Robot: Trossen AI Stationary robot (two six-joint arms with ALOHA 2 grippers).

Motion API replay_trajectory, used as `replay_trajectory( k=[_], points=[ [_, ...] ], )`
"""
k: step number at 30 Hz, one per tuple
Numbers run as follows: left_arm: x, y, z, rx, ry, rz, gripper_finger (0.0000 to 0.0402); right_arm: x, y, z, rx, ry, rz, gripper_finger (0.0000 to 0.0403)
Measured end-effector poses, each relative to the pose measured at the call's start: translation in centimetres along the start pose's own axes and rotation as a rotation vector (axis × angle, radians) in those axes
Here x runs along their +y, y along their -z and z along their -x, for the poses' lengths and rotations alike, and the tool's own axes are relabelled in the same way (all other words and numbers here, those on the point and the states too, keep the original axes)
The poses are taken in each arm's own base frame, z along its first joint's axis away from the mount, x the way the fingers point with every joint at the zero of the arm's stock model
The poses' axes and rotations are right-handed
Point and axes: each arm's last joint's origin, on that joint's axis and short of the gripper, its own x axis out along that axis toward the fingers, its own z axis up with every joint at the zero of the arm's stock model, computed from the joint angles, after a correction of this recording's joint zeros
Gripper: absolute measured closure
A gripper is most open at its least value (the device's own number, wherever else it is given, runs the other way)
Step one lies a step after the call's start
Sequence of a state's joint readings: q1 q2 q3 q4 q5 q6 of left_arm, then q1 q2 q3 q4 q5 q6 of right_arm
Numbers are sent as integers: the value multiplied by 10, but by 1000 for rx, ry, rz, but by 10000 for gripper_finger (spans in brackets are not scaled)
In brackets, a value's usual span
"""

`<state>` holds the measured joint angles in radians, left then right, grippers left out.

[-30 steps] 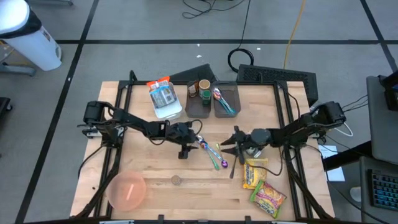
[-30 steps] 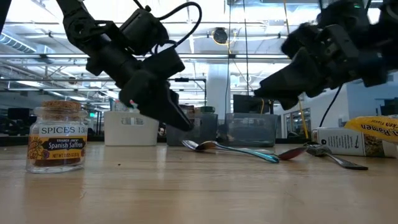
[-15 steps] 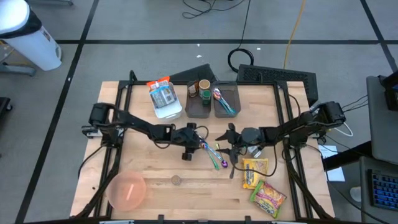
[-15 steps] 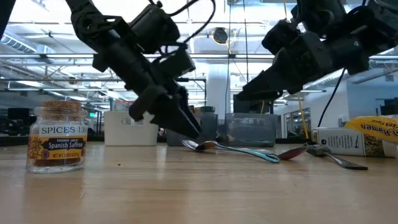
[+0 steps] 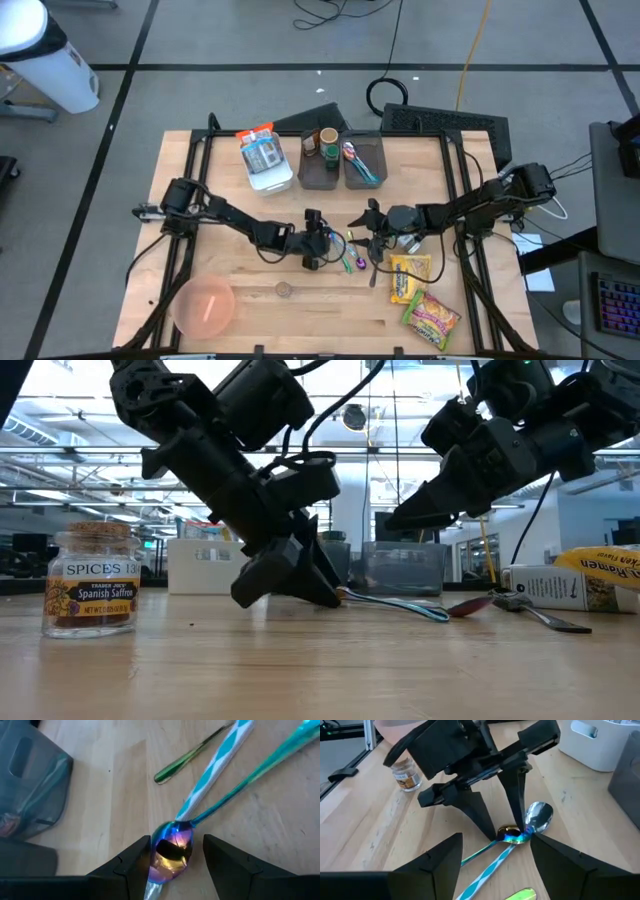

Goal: Pick & Place Food Item
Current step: Put the left purple spoon into the right black bin

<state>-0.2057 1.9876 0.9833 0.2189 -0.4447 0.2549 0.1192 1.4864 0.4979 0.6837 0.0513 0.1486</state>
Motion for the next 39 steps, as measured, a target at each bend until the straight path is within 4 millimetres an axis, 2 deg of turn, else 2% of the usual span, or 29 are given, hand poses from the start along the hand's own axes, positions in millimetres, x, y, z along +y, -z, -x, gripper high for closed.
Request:
replay_trajectory(
  k=[4,7,15,19,22,27,33,39],
  points=[
    [0,0,0,10,-11,18,212,0,1,0,5,1,-20,178],
    [1,0,1,19,-26,15,231,0,1,0,6,1,-26,178],
    [2,1,1,26,-42,19,343,0,1,0,8,1,-26,180],
    [2,-6,2,17,-41,30,391,0,1,0,8,1,-26,180],
    [1,-15,4,20,-23,13,388,0,1,0,8,1,-27,179],
    [9,-33,10,127,8,-54,395,0,1,0,8,1,-26,184],
    [32,-51,16,251,15,-63,396,1,-2,2,-11,-7,35,185],
    [68,-63,24,258,85,66,397,16,-13,14,-63,4,208,186]
  ],
)
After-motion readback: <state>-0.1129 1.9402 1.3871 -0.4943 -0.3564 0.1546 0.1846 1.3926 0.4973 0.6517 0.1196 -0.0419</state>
